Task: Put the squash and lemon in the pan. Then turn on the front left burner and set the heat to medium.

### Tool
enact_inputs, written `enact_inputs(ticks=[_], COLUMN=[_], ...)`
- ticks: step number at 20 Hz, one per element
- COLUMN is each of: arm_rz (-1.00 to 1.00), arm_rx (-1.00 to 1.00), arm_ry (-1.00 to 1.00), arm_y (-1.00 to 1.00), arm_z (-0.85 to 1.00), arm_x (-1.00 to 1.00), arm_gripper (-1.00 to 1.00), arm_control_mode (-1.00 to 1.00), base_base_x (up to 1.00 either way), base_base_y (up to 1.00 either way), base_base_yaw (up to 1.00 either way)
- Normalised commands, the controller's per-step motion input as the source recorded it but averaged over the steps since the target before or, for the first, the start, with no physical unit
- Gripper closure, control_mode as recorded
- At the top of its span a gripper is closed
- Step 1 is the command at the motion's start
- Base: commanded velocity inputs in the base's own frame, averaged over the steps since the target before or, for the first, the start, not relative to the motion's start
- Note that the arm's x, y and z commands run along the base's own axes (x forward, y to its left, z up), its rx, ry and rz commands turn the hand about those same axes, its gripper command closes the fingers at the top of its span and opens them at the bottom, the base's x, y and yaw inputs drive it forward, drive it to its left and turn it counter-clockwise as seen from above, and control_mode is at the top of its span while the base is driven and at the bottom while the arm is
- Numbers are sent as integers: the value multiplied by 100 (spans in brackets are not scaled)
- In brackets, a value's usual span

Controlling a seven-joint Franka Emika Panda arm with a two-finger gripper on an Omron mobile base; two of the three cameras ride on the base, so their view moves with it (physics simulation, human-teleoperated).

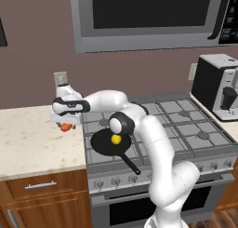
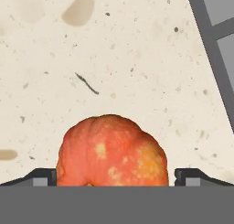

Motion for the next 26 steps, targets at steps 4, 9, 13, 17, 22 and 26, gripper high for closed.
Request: enact_inputs(ticks=[4,9,13,17,22,26], arm_rz=[0,-1,0,0,0,3], arm_rx=[0,0,0,0,0,3], arm_ry=[3,3,0,0,-1,0], arm_y=[0,-2,0,0,0,-14], arm_z=[-38,-4,0,0,13,50], arm_x=[0,1,0,0,-22,-63], arm_gripper=[-100,100,100,100,100,100], arm_control_mode=[-100,-100,-100,-100,-100,-100], base_base_x=[0,0,0,0,0,0], base_base_y=[0,0,0,0,0,0], base_base_yaw=[0,0,0,0,0,0])
